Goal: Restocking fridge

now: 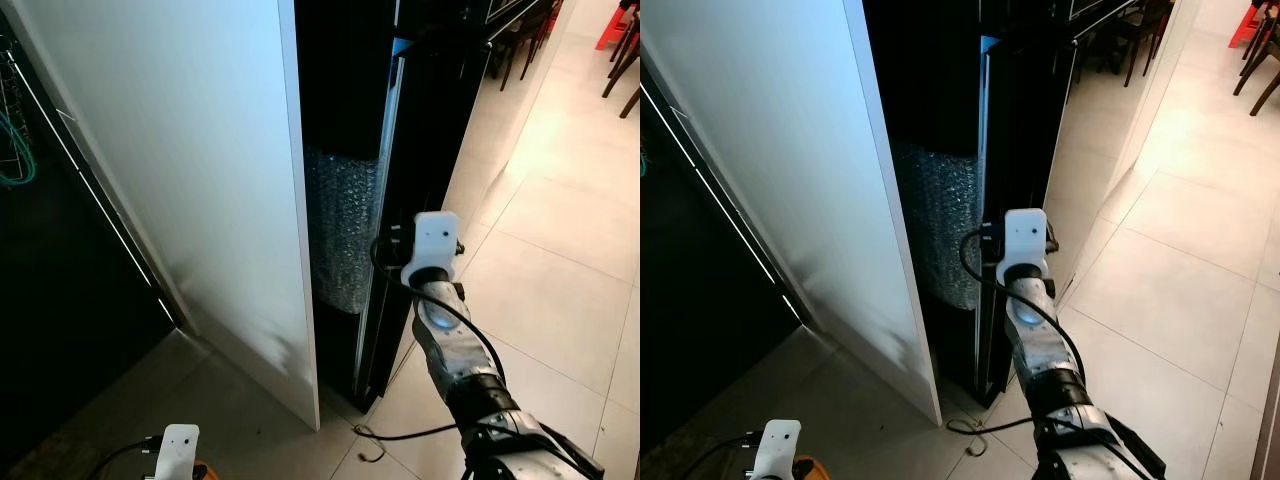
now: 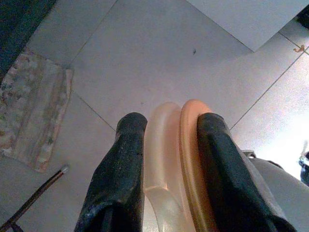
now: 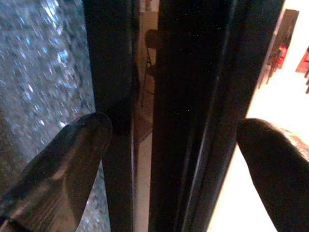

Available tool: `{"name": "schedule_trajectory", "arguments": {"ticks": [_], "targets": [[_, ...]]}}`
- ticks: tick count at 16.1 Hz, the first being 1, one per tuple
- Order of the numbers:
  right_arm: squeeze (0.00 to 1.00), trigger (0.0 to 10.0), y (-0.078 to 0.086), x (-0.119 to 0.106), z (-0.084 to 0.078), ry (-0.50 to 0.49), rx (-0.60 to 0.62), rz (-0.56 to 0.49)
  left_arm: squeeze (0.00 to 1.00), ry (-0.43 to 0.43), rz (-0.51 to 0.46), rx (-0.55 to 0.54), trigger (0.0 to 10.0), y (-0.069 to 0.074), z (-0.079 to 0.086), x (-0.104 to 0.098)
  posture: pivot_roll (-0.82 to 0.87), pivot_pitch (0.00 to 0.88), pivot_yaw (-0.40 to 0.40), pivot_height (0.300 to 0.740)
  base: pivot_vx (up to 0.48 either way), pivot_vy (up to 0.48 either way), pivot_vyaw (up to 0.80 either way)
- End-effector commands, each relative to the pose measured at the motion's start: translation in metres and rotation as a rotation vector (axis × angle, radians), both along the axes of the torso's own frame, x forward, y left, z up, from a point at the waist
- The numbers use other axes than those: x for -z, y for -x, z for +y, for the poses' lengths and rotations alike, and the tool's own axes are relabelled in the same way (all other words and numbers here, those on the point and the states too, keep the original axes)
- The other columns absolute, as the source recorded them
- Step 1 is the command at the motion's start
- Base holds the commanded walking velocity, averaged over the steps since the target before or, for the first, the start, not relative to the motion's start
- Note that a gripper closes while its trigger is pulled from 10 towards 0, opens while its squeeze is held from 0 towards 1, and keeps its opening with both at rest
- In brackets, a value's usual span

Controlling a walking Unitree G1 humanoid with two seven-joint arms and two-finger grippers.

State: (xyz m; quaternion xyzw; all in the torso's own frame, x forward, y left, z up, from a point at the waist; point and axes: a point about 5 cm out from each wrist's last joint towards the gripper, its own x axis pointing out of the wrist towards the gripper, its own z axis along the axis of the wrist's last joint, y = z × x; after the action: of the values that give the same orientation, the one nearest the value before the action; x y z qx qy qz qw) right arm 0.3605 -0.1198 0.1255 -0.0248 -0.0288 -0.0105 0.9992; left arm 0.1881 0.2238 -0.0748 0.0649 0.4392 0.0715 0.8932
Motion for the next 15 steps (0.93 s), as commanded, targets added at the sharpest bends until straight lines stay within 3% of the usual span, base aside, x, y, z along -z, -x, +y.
{"name": "schedule_trajectory", "arguments": {"ticks": [1, 6, 9, 10, 13, 15], "targets": [[0.0, 10.0, 0.006, 0.007, -0.017, -0.024, 0.074, 0.011, 0.0, 0.02, 0.028, -0.001, 10.0, 0.006, -0.004, 0.004, -0.05, 0.0, 0.035, 0.74, 0.0, 0.0, 0.0], [0.0, 10.0, 0.036, 0.021, -0.069, -0.018, 0.264, 0.017, 0.0, 0.018, 0.031, 0.006, 10.0, 0.007, -0.003, 0.004, -0.06, 0.0, 0.036, 0.74, 0.0, 0.0, 0.0], [0.0, 10.0, 0.044, 0.017, -0.09, -0.007, 0.344, 0.0, 0.0, 0.019, 0.03, 0.009, 10.0, 0.006, -0.003, 0.004, -0.07, 0.0, 0.035, 0.74, 0.0, 0.0, 0.0], [0.0, 10.0, 0.045, 0.018, -0.09, -0.001, 0.328, 0.02, 0.0, 0.02, 0.03, 0.01, 10.0, 0.006, -0.003, 0.004, -0.07, 0.0, 0.036, 0.74, 0.0, 0.0, 0.0], [0.0, 10.0, 0.043, 0.036, -0.05, -0.022, 0.06, 0.184, 0.0, 0.019, 0.03, 0.008, 10.0, 0.006, -0.003, 0.004, -0.06, 0.0, 0.032, 0.74, 0.0, 0.0, 0.0], [0.0, 10.0, 0.041, 0.041, -0.029, -0.054, -0.036, 0.233, 0.0, 0.018, 0.03, 0.005, 10.0, 0.006, -0.004, 0.004, -0.06, 0.0, 0.031, 0.74, 0.0, 0.0, 0.0]]}}
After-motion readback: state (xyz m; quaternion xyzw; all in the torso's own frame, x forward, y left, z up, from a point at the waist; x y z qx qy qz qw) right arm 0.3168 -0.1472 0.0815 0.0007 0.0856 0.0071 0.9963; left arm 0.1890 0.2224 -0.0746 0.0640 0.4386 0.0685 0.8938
